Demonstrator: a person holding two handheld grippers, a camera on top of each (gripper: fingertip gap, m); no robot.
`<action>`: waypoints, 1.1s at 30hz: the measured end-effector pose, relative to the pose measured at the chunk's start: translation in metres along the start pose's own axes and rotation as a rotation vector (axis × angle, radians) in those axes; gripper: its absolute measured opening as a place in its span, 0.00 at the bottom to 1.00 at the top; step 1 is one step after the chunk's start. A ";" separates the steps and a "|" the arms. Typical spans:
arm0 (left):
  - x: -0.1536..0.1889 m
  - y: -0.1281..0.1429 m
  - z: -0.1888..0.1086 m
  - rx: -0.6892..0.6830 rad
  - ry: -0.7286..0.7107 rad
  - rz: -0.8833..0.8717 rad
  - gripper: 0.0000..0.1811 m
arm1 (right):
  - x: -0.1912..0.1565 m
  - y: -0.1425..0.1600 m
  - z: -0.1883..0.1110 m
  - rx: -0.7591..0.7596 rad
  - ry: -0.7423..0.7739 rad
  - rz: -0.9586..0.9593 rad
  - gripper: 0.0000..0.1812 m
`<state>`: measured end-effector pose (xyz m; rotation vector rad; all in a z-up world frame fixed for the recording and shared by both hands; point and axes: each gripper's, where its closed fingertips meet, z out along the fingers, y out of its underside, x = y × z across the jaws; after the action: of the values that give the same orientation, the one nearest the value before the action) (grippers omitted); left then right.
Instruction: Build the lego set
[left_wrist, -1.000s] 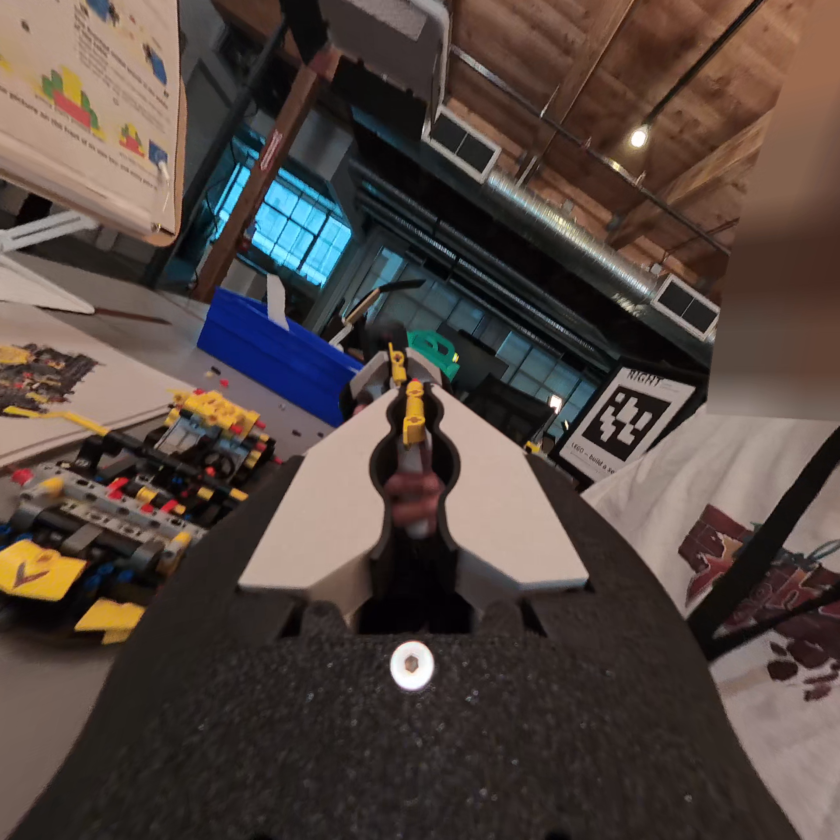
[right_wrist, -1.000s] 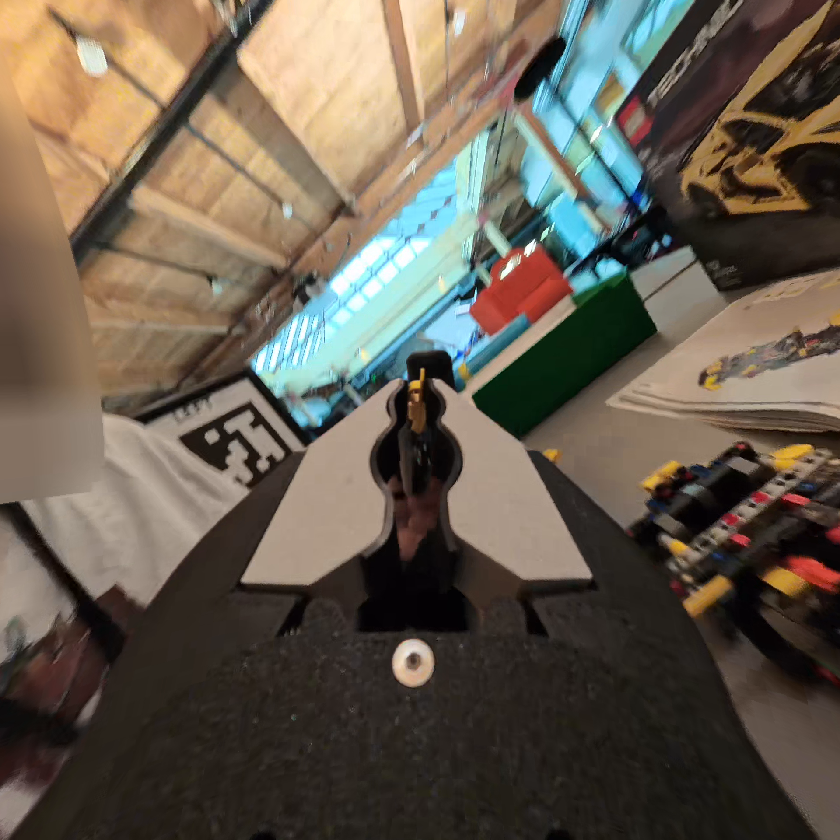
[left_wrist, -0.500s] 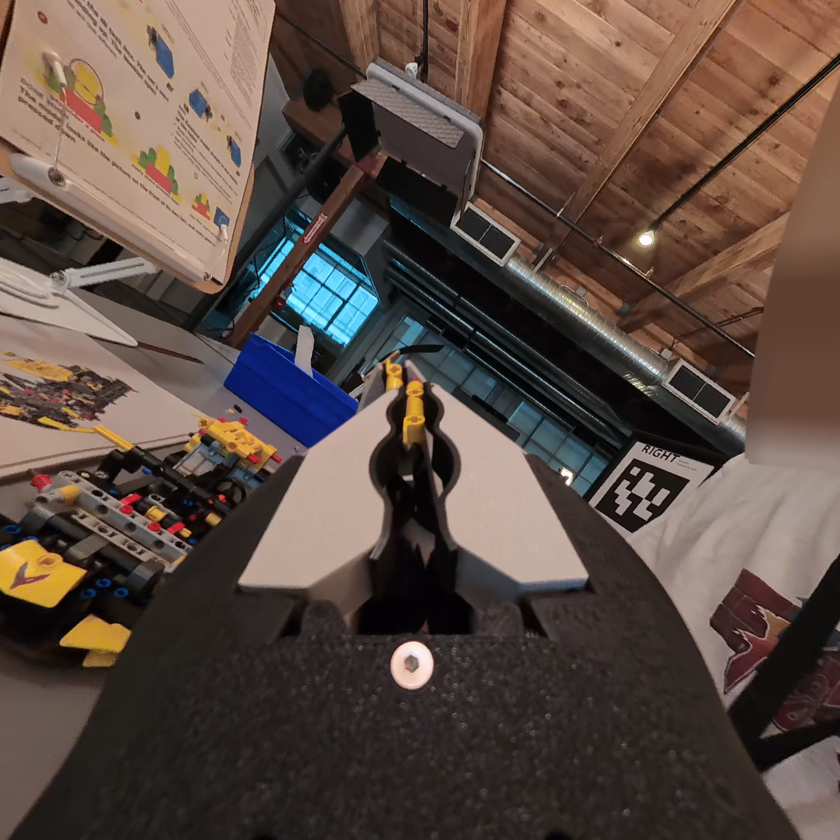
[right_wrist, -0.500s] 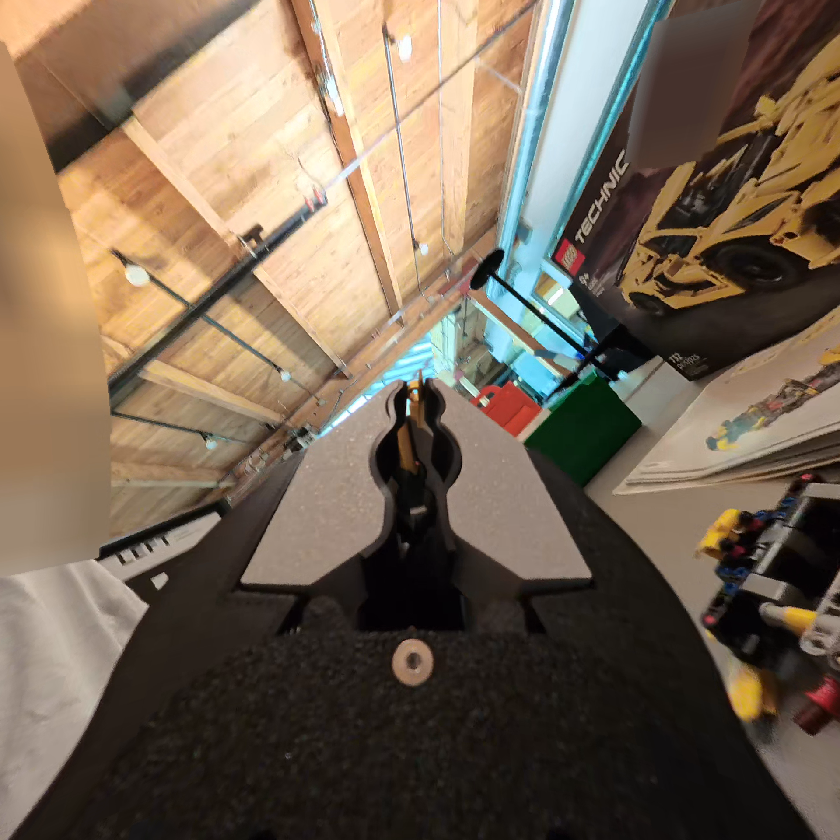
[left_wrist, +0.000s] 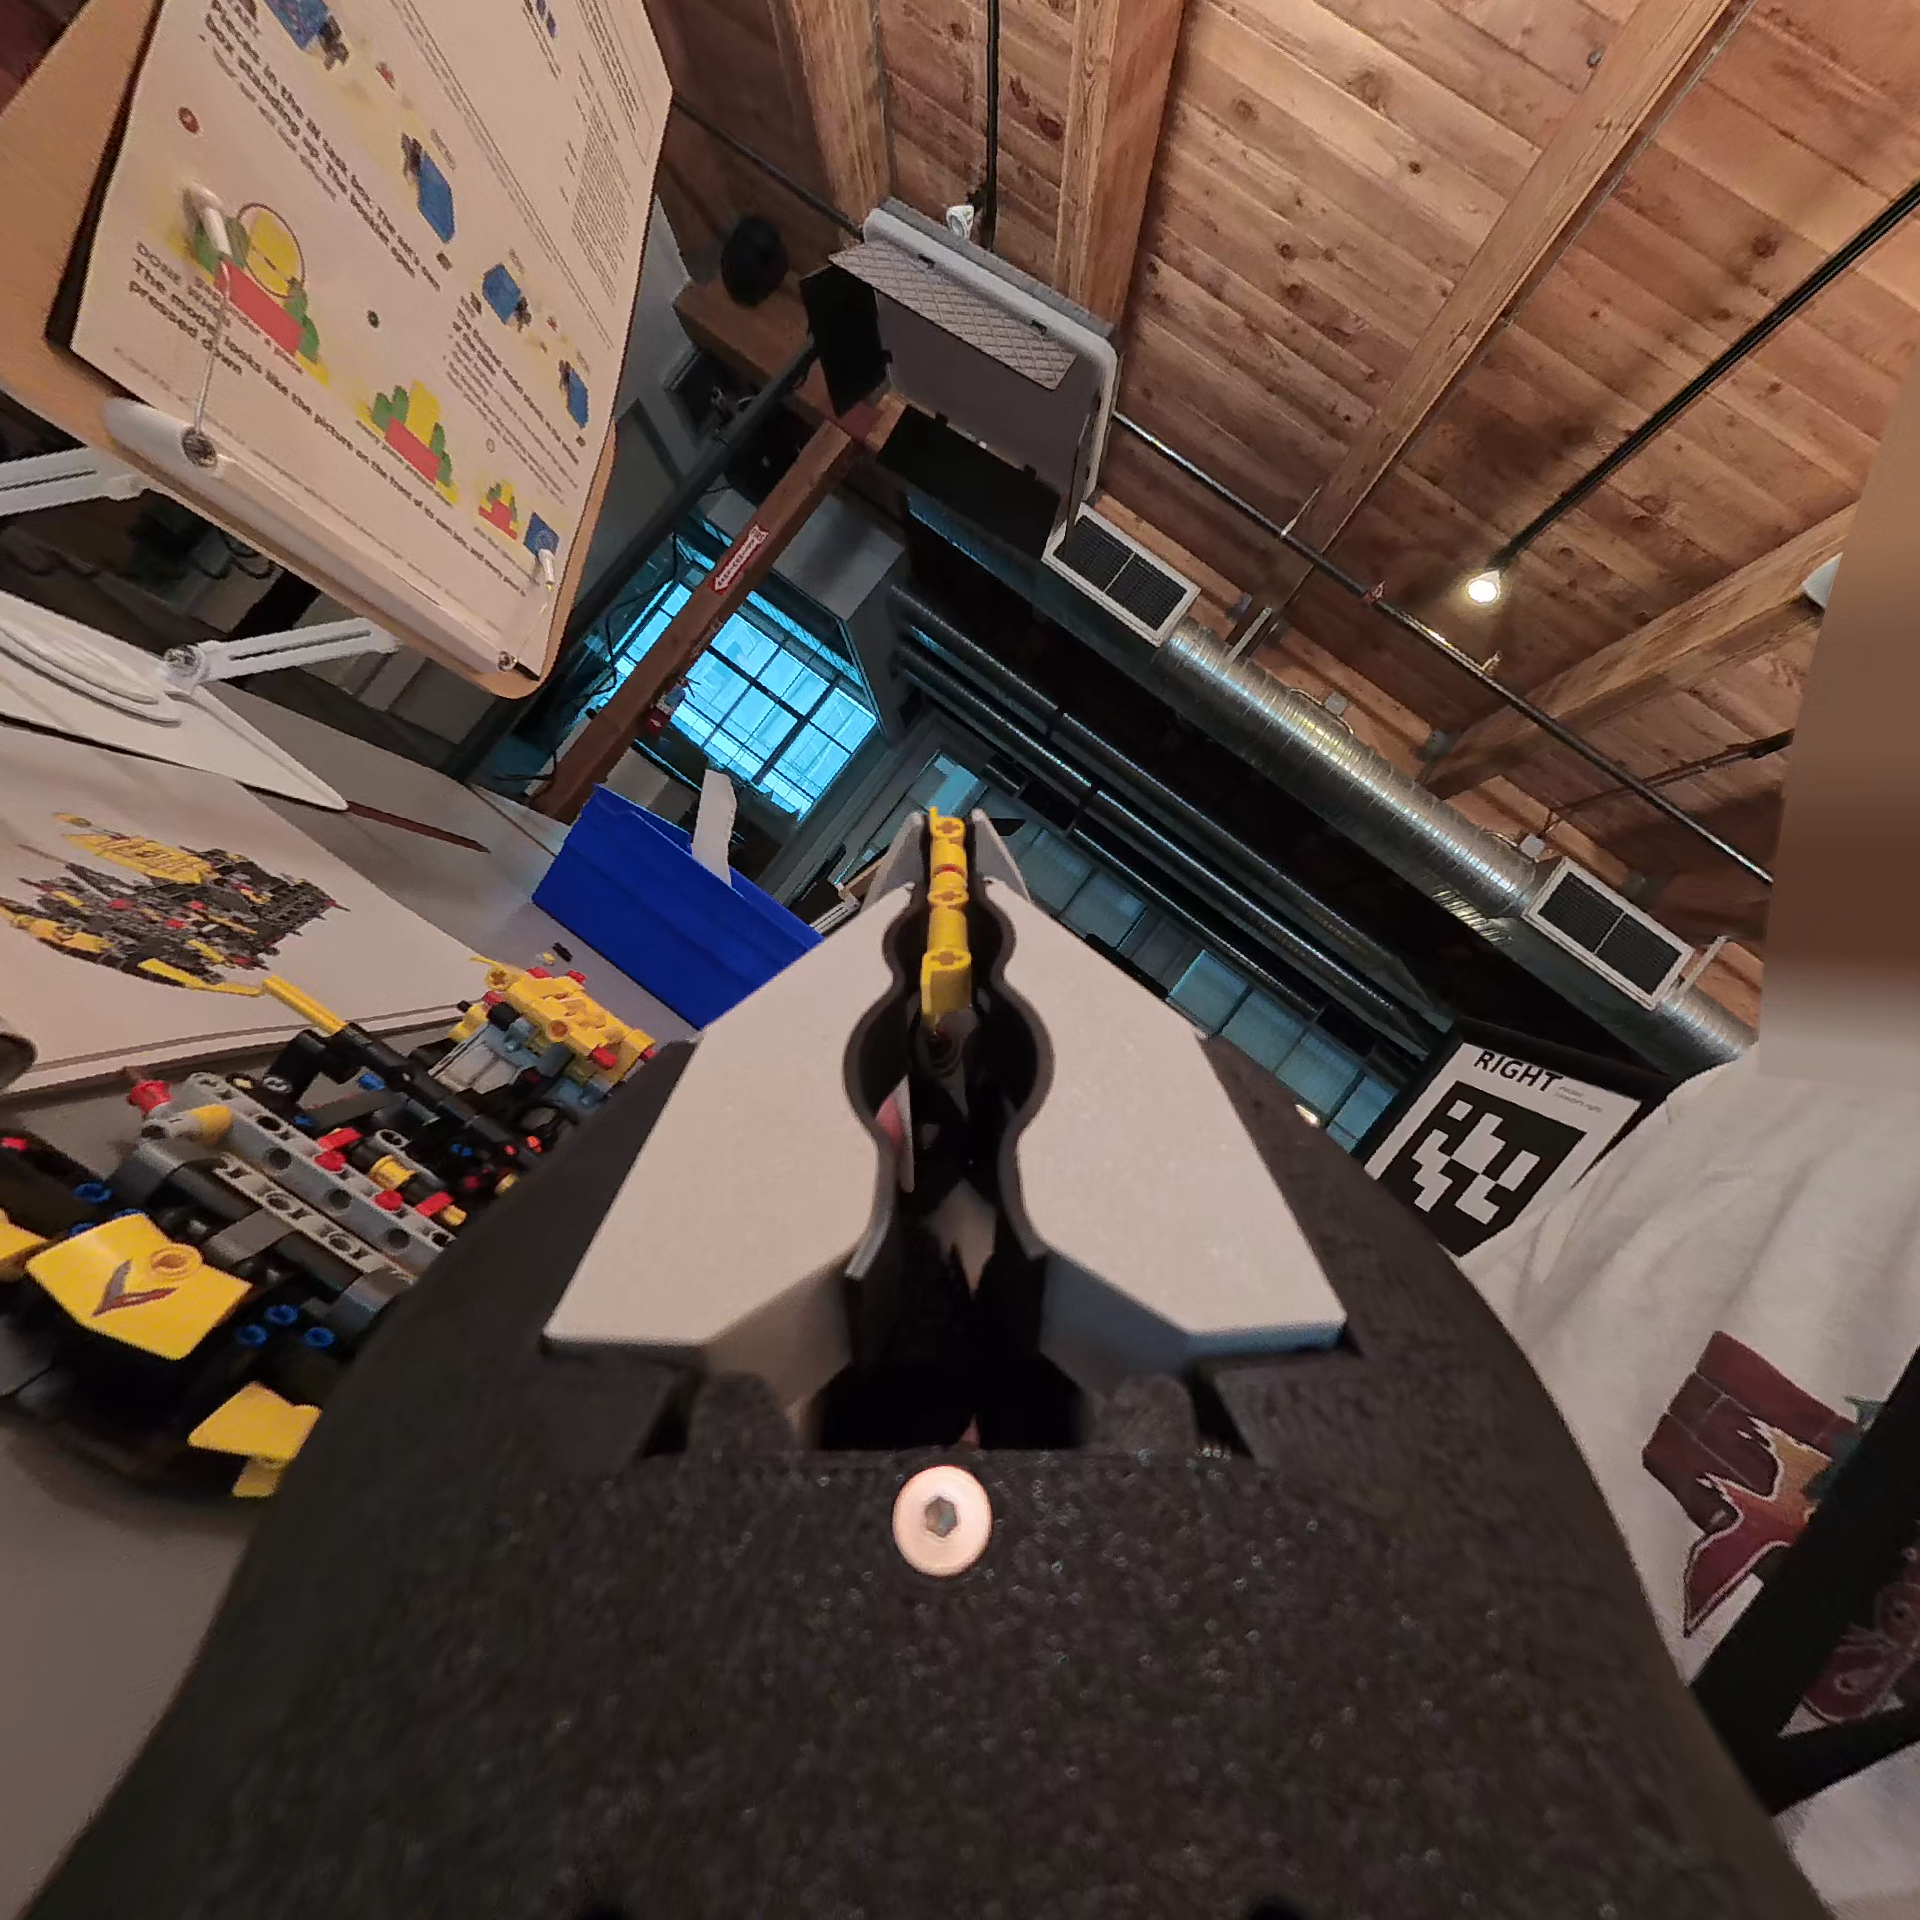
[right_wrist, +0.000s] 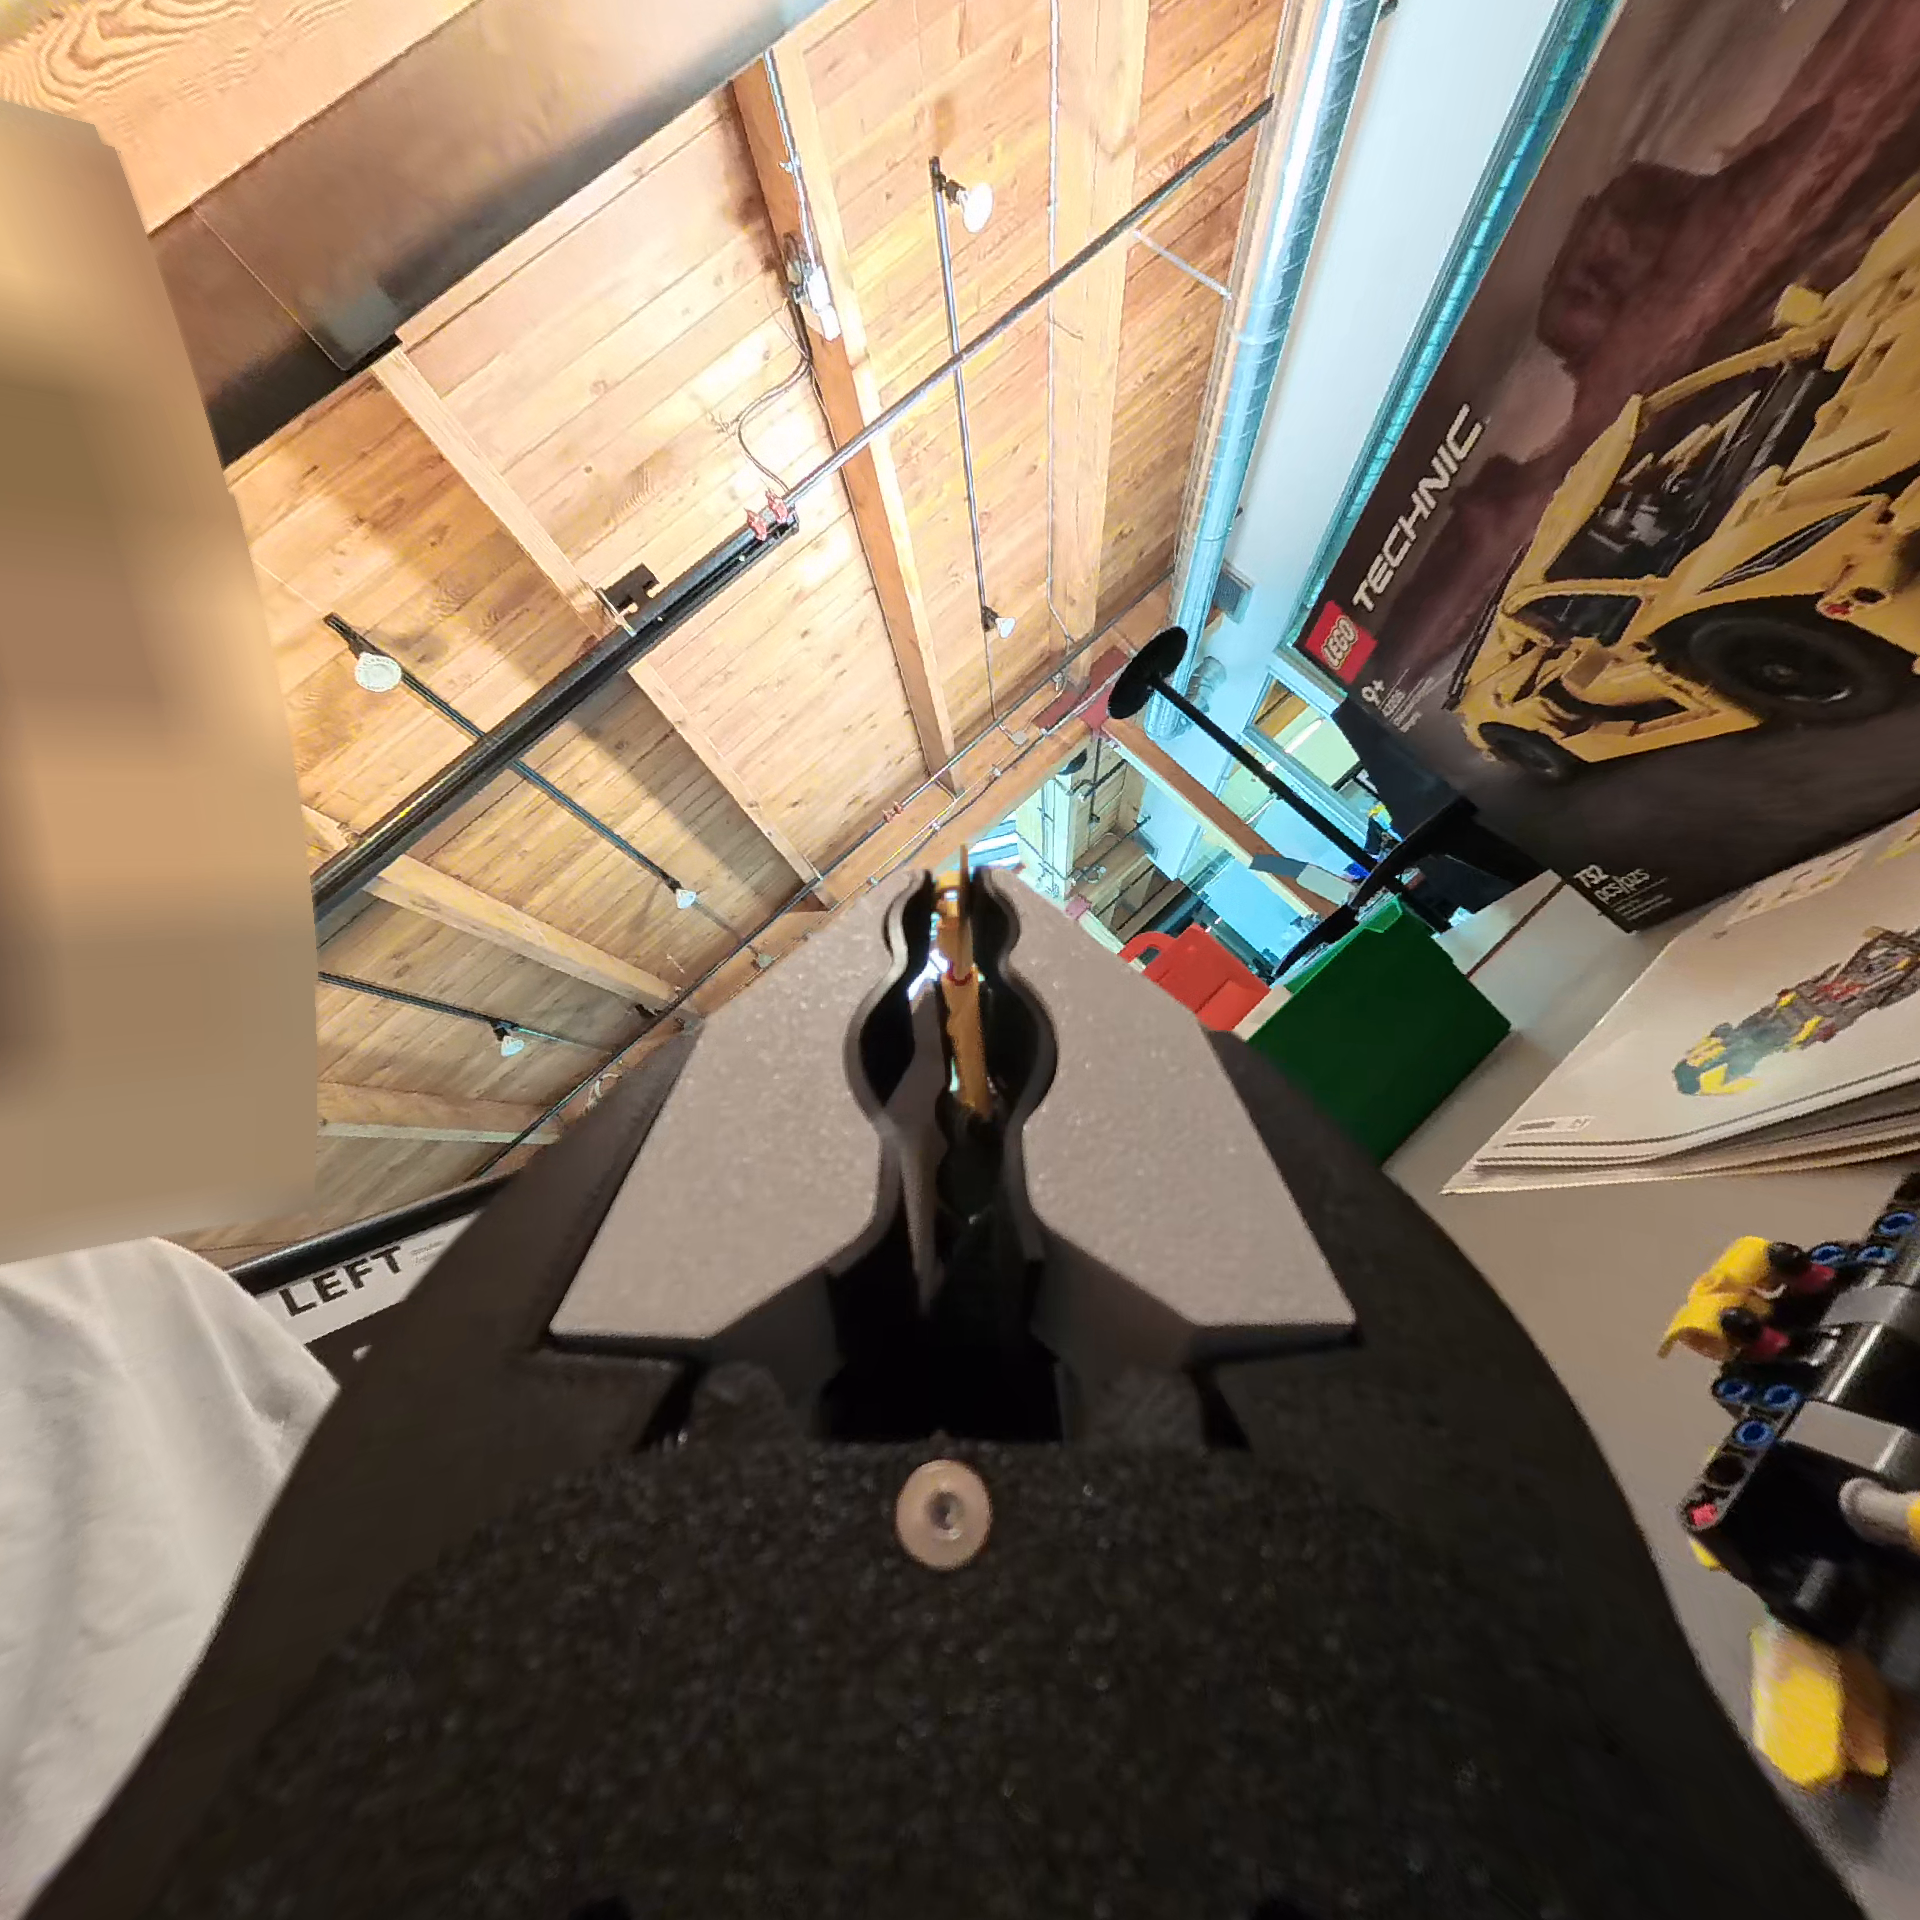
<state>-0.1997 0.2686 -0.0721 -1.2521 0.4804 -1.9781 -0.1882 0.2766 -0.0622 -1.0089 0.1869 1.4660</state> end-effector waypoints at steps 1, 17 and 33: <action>0.000 0.000 0.000 0.001 0.000 0.000 0.04 | 0.000 0.000 0.000 0.000 0.001 -0.005 0.03; 0.004 -0.007 0.000 0.144 0.083 -0.167 0.04 | -0.004 0.005 0.005 0.035 0.020 -0.130 0.04; -0.018 0.000 -0.008 -0.289 -0.283 0.648 0.04 | 0.011 -0.023 -0.014 -0.281 0.115 -0.342 0.12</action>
<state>-0.2022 0.2809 -0.0868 -1.3098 0.9160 -1.1987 -0.1594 0.2797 -0.0676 -1.2839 -0.1099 1.1410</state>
